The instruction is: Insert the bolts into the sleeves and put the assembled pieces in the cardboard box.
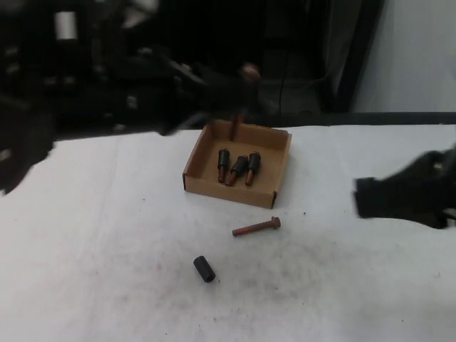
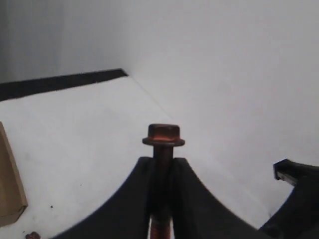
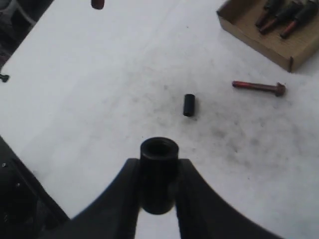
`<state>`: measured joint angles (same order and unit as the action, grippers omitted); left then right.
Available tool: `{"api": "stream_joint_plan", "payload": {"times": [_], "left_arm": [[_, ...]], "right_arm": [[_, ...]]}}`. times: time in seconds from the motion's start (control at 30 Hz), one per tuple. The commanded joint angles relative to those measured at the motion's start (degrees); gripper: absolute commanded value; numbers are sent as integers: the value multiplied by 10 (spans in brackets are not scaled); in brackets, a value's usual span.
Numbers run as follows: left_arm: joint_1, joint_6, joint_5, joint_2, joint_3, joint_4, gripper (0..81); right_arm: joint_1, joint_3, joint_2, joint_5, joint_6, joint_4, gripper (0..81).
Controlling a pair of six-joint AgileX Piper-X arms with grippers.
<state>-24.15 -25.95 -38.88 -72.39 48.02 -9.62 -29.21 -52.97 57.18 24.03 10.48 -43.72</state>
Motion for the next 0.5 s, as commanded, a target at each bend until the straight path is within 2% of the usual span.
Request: {"api": "stream_joint_plan", "payload": {"times": [0.0, 0.23, 0.47], "left_arm": [[14, -36, -29, 17, -9, -51, 8], [24, -63, -72, 21, -11, -58, 8], [24, -62, -88, 21, -11, -58, 8]], "right_arm": [[-23, -2, 25, 29, -3, 63, 3], [-80, -2, 102, 55, 19, 191, 3], [-89, -2, 155, 55, 68, 321, 3]]}}
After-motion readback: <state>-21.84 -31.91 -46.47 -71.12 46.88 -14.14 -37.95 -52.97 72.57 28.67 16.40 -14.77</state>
